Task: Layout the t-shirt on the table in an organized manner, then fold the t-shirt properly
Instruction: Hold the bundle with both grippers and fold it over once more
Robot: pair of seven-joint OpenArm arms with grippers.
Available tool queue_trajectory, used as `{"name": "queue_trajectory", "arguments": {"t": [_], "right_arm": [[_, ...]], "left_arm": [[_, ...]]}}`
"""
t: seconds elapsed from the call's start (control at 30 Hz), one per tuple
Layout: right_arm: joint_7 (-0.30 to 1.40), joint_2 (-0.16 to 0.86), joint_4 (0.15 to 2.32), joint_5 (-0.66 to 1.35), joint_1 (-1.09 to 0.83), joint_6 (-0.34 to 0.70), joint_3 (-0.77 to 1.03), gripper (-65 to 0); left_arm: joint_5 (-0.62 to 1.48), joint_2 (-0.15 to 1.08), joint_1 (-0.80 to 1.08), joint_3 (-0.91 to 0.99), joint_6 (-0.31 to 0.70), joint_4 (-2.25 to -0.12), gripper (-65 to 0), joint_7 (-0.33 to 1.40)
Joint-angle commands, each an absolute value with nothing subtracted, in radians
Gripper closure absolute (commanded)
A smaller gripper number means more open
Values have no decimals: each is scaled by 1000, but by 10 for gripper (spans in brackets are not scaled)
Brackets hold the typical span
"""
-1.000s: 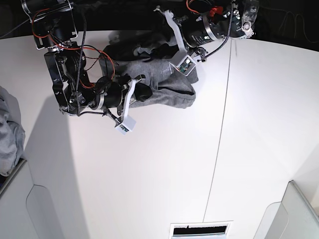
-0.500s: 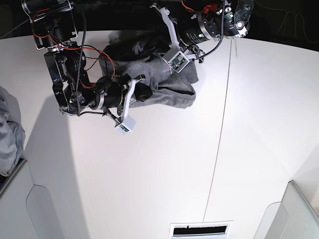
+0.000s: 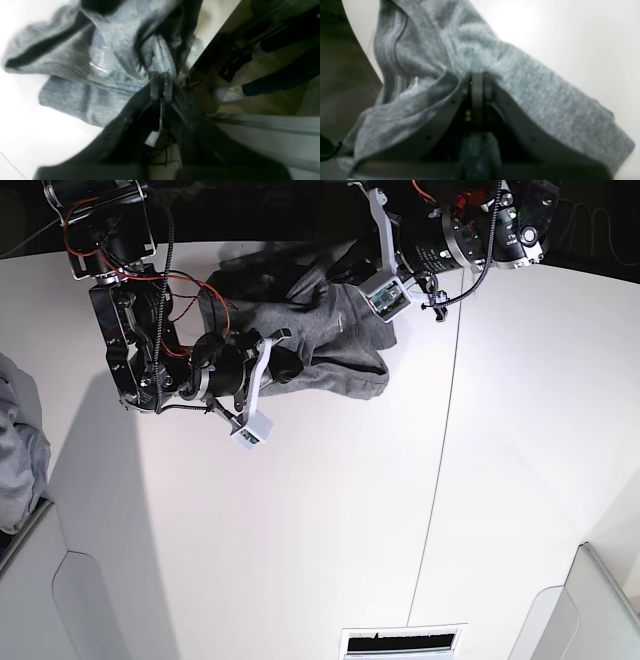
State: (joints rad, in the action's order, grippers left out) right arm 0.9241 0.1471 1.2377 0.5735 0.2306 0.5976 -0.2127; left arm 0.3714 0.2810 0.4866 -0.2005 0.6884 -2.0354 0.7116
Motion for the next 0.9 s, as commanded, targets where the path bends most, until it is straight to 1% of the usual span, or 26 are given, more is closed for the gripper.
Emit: {"name": "queue_trajectory", "arguments": {"t": [0.0, 0.1, 0.23, 0.47, 0.57, 0.73, 0.87], "right_arm": [[916, 152, 1250, 559, 252, 595, -210, 0], [916, 155, 1250, 542, 252, 595, -210, 0], [916, 155, 1250, 533, 252, 595, -210, 0], [912, 155, 1250, 530, 252, 595, -210, 0], [912, 155, 1250, 530, 252, 595, -210, 0], [907, 155, 1250, 530, 252, 595, -210, 0], [908, 155, 1250, 531, 252, 595, -210, 0]], "left_arm": [[384, 286, 488, -188, 698, -2053, 0, 716], [384, 286, 488, -135, 698, -2053, 0, 756], [391, 286, 488, -13, 698, -2053, 0, 760], [546, 286, 488, 139, 698, -2053, 0, 818], [613, 286, 492, 162, 698, -2053, 0, 840], [801, 286, 516, 163, 698, -2053, 0, 907], [803, 286, 519, 163, 698, -2052, 0, 910]]}}
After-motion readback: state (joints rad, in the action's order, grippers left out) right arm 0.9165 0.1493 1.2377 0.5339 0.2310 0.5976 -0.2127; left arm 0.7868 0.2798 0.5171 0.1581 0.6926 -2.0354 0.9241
